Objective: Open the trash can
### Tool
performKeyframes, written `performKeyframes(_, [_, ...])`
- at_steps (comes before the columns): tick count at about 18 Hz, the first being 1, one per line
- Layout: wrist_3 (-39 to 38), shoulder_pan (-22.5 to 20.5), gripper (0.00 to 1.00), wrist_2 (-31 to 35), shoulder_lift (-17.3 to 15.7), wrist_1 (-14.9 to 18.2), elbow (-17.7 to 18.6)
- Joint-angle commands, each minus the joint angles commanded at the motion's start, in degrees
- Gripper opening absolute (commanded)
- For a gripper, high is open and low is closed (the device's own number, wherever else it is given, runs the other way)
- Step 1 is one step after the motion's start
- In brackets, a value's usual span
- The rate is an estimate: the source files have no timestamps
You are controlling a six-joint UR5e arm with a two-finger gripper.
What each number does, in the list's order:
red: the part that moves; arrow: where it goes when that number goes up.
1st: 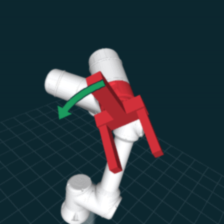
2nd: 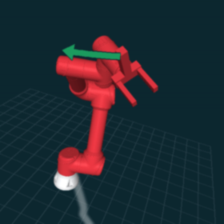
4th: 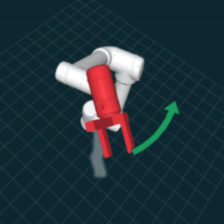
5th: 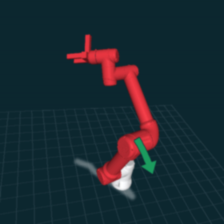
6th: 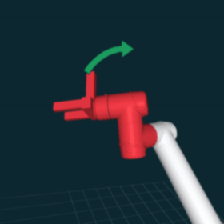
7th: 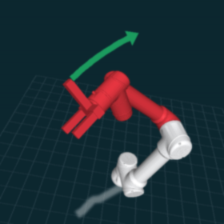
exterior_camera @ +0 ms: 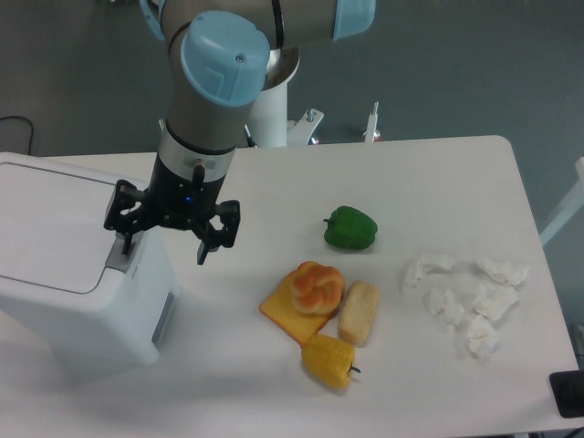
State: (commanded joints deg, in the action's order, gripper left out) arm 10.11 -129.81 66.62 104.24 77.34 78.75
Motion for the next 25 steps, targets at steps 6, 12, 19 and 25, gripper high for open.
performKeyframes(6, [0.1, -0.1, 1.00, 0.2, 0.1, 0.0, 0.2])
performKeyframes(12, [0.3, -0.3, 1.00, 0.3, 0.2, -0.1, 0.4])
performKeyframes(19, [0.3, -0.6, 1.00, 0.0, 0.0, -0.1, 0.4])
performKeyframes(25, [0.5, -1.1, 1.00, 0.1, -0.2, -0.1, -0.2])
